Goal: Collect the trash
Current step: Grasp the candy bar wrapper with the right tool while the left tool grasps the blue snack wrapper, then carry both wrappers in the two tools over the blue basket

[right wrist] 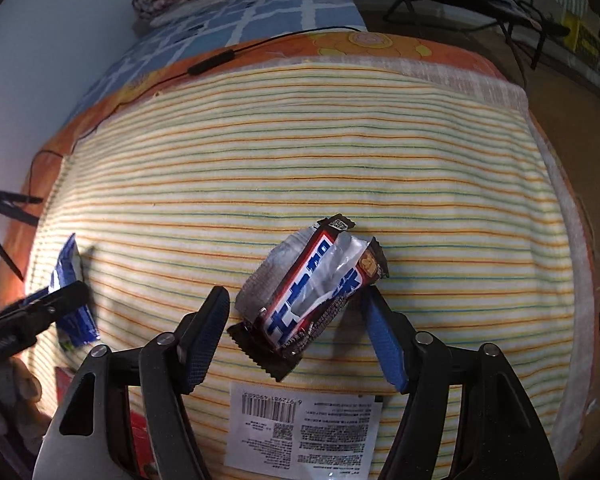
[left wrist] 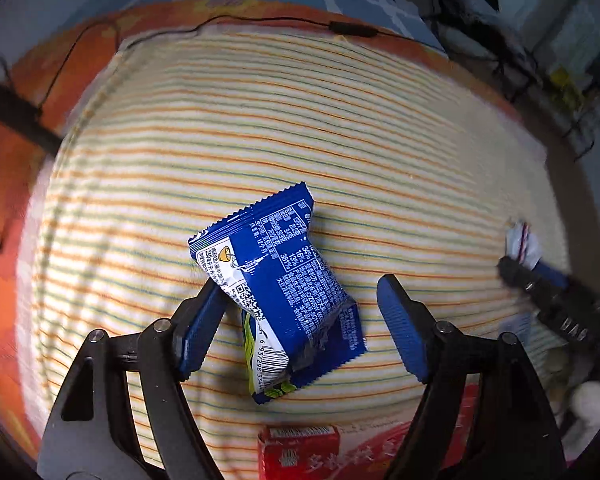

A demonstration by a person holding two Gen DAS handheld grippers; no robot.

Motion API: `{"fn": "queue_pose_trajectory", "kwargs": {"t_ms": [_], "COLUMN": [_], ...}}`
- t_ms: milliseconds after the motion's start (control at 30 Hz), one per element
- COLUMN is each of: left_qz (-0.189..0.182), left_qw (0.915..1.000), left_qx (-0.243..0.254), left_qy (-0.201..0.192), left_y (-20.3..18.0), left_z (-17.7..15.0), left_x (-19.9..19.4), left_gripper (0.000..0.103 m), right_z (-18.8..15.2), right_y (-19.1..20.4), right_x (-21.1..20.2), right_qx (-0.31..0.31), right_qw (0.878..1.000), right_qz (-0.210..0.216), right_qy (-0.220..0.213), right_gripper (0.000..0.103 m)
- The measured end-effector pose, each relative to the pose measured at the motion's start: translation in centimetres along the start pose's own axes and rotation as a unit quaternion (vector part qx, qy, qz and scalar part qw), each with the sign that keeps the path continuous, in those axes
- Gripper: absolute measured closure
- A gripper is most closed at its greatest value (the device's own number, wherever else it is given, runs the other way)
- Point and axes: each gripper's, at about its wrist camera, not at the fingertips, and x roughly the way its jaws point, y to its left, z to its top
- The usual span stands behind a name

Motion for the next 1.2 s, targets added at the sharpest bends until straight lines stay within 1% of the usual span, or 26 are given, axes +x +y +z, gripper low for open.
{"fn": "queue_pose_trajectory", "kwargs": {"t_ms": [33, 67, 100, 133, 200, 233, 267, 333, 500, 567, 600, 700, 833, 933, 1067, 1200], "left_qz": [0.006, 0.015, 0.014, 0.011, 0.008, 0.007, 0.005, 0.002, 0.006, 0.003, 0.002, 0.004, 0.002, -0.006, -0.012, -0.017], "left_qw": [1.0, 0.9998, 0.9998, 0.9997, 0.9996, 0.9995, 0.9995, 0.9995, 0.9992, 0.9993, 0.9993, 0.9992, 0.9989, 0.9984, 0.9973, 0.9964], "left_qx": [0.005, 0.008, 0.01, 0.011, 0.019, 0.021, 0.022, 0.019, 0.028, 0.022, 0.018, 0.011, 0.0, -0.009, -0.01, -0.012], "left_qy": [-0.005, -0.011, -0.014, -0.017, -0.021, -0.022, -0.023, -0.025, -0.027, -0.029, -0.031, -0.039, -0.047, -0.055, -0.072, -0.082], "left_y": [-0.1, 0.0, 0.0, 0.2, 0.4, 0.7, 0.9, 1.2, 1.8, 2.2, 2.4, 3.1, 4.1, 4.6, 5.0, 5.5], "left_z": [-0.1, -0.2, -0.2, -0.2, -0.4, -0.8, -0.9, -1.2, -2.3, -2.6, -2.7, -3.2, -3.9, -4.6, -6.4, -8.8], "left_x": [0.0, 0.0, 0.1, 0.1, 0.0, -0.2, -0.3, -0.6, -1.9, -2.4, -2.6, -3.6, -5.7, -7.5, -10.9, -14.1], "left_gripper": [0.036, 0.039, 0.04, 0.041, 0.042, 0.042, 0.042, 0.044, 0.046, 0.046, 0.046, 0.046, 0.046, 0.046, 0.046, 0.046], "right_z": [-0.1, 0.0, 0.1, 0.3, 0.4, 0.4, 0.5, 0.7, 1.0, 1.0, 1.0, 0.7, 0.0, -0.7, -2.3, -4.3], "right_y": [-0.1, -0.2, -0.5, -0.6, -1.3, -1.8, -2.0, -2.5, -2.3, -2.0, -1.9, -1.9, -1.8, -1.4, -0.1, 1.2], "right_x": [-0.1, 0.0, -0.1, 0.0, -0.3, -0.4, -0.3, -0.3, 0.0, -0.1, -0.1, -0.8, -2.6, -4.5, -7.3, -9.5], "right_qx": [-0.003, -0.004, -0.002, 0.0, 0.015, 0.028, 0.035, 0.048, 0.049, 0.043, 0.037, 0.033, 0.032, 0.029, 0.013, -0.004], "right_qw": [1.0, 1.0, 1.0, 1.0, 1.0, 0.999, 0.998, 0.997, 0.998, 0.999, 0.999, 0.999, 0.998, 0.997, 0.995, 0.993], "right_qz": [-0.006, -0.01, -0.009, -0.006, 0.02, 0.039, 0.047, 0.052, 0.039, 0.031, 0.028, 0.035, 0.043, 0.06, 0.08, 0.099], "right_qy": [-0.002, -0.002, -0.003, -0.002, 0.003, 0.01, 0.015, 0.021, 0.012, 0.007, 0.006, -0.002, -0.025, -0.036, -0.053, -0.059], "right_gripper": [0.051, 0.054, 0.059, 0.06, 0.06, 0.06, 0.06, 0.056, 0.057, 0.076, 0.089, 0.092, 0.092, 0.092, 0.092, 0.092]}}
